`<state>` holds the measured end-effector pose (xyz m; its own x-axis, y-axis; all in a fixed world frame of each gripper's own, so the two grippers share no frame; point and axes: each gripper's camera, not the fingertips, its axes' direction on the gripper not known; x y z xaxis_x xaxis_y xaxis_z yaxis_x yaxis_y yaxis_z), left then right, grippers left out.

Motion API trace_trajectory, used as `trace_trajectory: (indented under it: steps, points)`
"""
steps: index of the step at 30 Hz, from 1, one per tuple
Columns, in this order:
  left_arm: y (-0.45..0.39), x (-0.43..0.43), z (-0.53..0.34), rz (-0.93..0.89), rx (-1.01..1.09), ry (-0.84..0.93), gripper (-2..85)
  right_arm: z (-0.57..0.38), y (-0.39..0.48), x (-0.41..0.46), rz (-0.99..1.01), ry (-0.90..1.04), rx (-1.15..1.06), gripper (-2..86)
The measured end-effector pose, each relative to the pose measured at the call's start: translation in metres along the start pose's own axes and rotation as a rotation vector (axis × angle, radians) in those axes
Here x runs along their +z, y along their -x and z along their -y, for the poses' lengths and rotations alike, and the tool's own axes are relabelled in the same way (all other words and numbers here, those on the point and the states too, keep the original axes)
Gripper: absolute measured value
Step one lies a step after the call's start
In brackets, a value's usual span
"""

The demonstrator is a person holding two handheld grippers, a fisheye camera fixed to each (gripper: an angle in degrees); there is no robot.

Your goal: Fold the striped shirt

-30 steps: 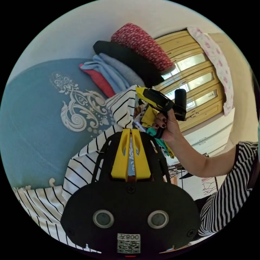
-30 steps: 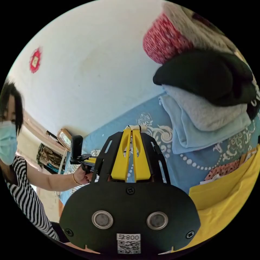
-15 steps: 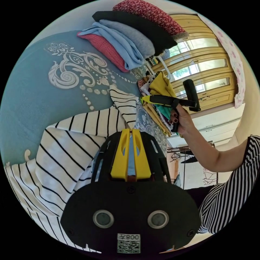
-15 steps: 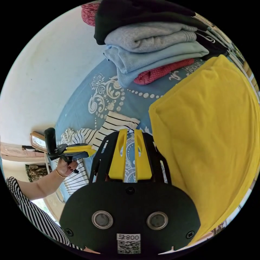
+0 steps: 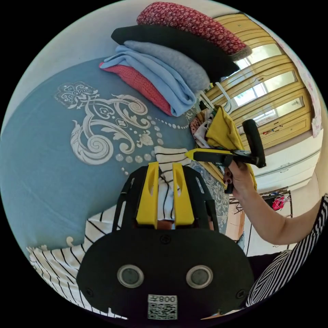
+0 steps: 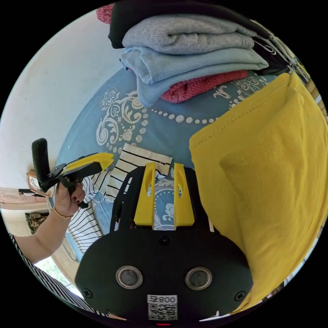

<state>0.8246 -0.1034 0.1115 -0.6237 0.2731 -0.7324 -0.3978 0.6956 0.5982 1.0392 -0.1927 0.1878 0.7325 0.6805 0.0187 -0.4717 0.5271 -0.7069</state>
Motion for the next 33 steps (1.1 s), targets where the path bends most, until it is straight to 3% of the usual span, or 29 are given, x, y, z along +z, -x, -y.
trace_trajectory:
  steps: [9,14,23,27,33]
  points:
    - [0.023,0.061,0.076,-0.029,0.035,0.116,1.6,0.007,-0.004,-0.014,0.008,-0.016,0.0,4.0]
    - [0.022,0.013,0.103,-0.203,0.078,-0.086,0.9,0.007,-0.003,-0.06,0.185,-0.199,-0.054,2.9]
    - [0.007,-0.077,0.16,-0.255,0.193,-0.296,0.5,0.023,-0.004,-0.138,0.432,-0.448,-0.156,5.5]
    - [0.009,-0.095,0.176,-0.266,0.208,-0.278,0.5,0.031,-0.015,-0.135,0.512,-0.401,-0.162,8.8]
    - [0.014,-0.121,0.189,-0.396,0.24,-0.231,0.6,0.048,-0.035,-0.104,0.953,-0.266,-0.16,10.5]
